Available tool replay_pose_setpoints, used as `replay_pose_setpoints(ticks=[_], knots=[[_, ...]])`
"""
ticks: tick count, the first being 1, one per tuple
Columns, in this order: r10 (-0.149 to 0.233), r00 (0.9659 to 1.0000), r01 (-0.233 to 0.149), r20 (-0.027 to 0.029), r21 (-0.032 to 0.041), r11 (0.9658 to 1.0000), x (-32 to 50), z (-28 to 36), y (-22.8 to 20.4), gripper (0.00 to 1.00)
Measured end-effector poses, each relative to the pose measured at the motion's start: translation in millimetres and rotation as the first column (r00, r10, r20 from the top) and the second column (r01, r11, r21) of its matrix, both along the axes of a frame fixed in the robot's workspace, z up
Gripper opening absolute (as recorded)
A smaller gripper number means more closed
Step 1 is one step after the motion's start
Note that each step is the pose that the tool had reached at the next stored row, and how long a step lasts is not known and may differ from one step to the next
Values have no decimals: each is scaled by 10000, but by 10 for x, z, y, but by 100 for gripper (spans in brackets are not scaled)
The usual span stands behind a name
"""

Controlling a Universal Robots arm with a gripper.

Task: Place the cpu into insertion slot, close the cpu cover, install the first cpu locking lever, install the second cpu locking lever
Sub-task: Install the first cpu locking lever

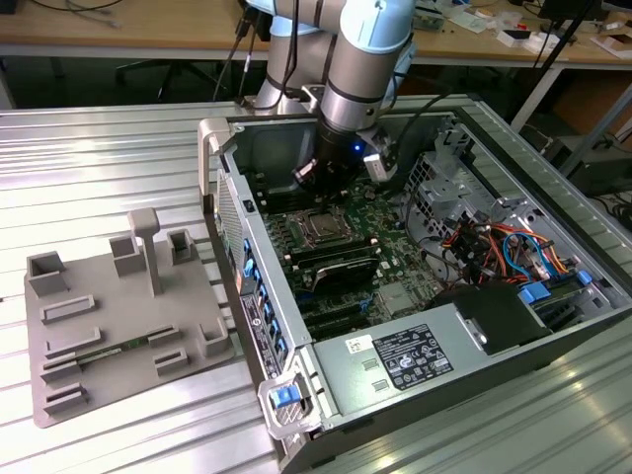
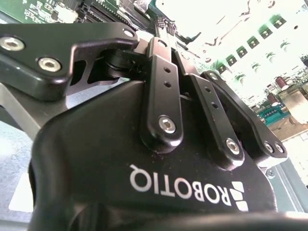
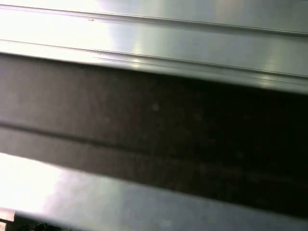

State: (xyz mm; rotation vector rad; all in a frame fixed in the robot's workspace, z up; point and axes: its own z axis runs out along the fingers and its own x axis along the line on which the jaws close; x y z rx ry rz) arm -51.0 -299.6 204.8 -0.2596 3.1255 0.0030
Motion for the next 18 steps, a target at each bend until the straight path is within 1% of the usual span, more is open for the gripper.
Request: replay_pose_setpoints(ticks=[6,10,12,17,18], knots=[[1,10000,-1,1,1,10000,7,-1,-7,11],[1,10000,-1,0,0,10000,7,-1,-34,11],[0,10000,0,0,0,10000,6,-1,-40,11],[-1,10000,1,0,-3,10000,14,2,-41,11],[-2,10000,2,0,-2,10000,14,15,-41,11]])
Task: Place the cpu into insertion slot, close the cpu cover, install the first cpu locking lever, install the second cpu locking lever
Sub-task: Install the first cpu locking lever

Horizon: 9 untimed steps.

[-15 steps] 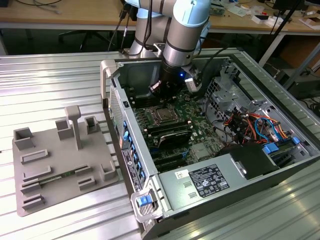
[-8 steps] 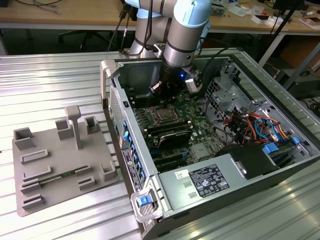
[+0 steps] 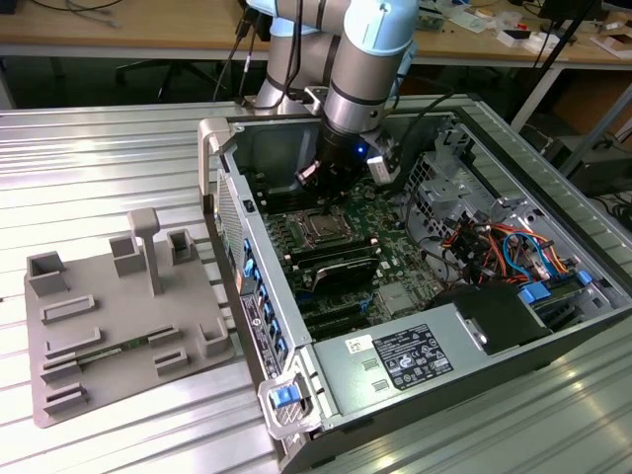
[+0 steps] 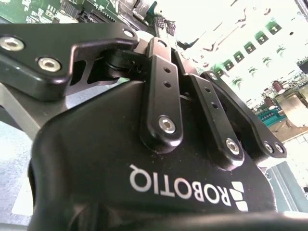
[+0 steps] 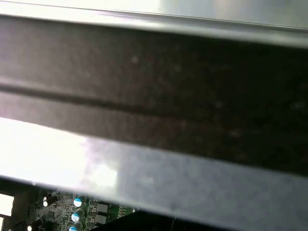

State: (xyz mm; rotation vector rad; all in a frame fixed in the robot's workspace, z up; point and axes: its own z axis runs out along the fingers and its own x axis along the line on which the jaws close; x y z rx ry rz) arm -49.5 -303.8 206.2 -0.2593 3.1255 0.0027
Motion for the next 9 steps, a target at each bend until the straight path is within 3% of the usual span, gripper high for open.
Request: replay_pose_setpoints(ticks=[4,9], knots=[[2,10000,-2,10,1,10000,0,101,0,11],[2,9999,-2,161,0,10000,-81,166,0,11]])
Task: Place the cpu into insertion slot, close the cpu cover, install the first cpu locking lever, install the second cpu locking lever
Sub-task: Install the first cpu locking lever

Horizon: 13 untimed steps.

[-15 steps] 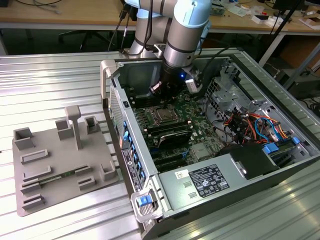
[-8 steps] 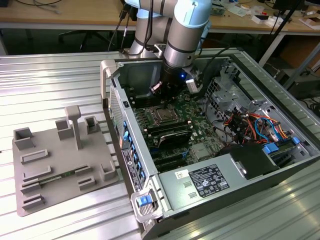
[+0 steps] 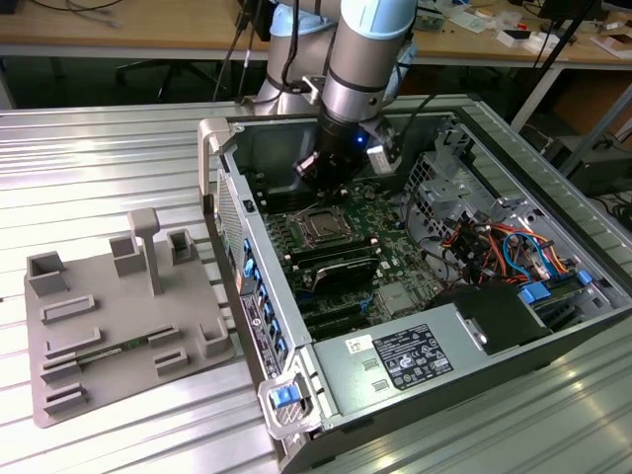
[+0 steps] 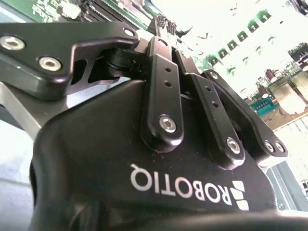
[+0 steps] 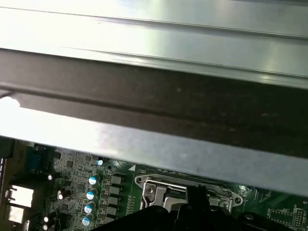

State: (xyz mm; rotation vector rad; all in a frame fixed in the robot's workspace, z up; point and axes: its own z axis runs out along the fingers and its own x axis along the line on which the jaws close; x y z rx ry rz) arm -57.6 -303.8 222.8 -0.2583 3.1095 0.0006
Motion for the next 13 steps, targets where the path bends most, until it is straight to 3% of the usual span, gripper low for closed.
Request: replay_pose_setpoints(ticks=[1,3,4,7,9,12,13], knots=[[0,10000,0,57,2,10000,-36,6,0,11],[1,9999,-1,108,2,10000,-85,7,0,11],[0,9999,0,144,5,10000,-146,7,0,11],[-1,9999,1,170,6,10000,-252,7,7,11],[-1,9999,1,172,4,10000,-301,7,42,11],[33,9998,-33,172,5,10000,-314,3,82,11],[209,9996,-209,173,7,9998,-313,0,88,11]])
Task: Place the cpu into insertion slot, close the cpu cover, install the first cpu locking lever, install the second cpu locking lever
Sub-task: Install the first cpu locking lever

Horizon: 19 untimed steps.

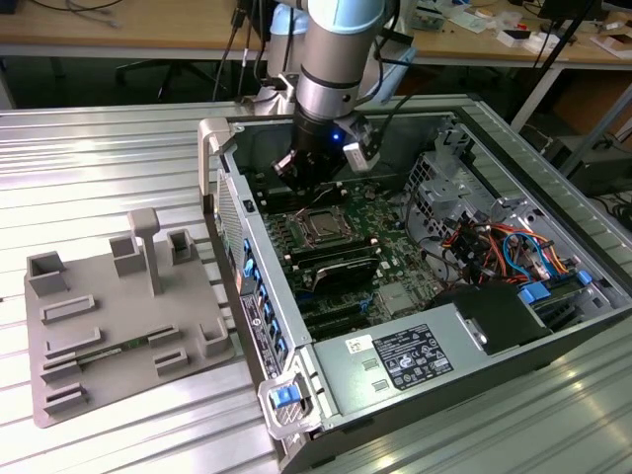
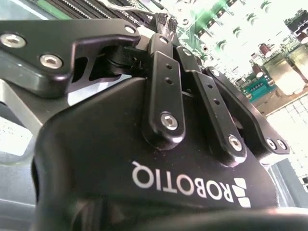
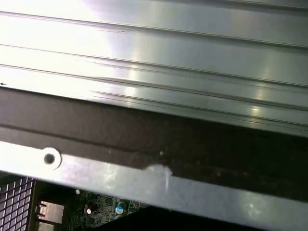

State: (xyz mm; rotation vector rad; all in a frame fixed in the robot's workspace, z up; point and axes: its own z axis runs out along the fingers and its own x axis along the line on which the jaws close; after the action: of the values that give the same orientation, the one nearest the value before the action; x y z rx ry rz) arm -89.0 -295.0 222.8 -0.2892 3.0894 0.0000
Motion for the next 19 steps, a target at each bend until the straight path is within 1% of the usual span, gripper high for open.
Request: replay_pose_setpoints(ticks=[1,2,3,5,12,19], knots=[[181,9998,-181,1,0,9998,0,-5,4,11],[205,9998,-205,-3,-2,9998,6,-14,5,11],[205,9998,-205,-9,-1,9998,41,-43,7,11],[205,9998,-205,-12,-2,9998,59,-49,7,11],[204,9998,-204,-53,-2,9998,185,-87,7,11],[204,9998,-204,-74,0,9998,255,-133,6,11]])
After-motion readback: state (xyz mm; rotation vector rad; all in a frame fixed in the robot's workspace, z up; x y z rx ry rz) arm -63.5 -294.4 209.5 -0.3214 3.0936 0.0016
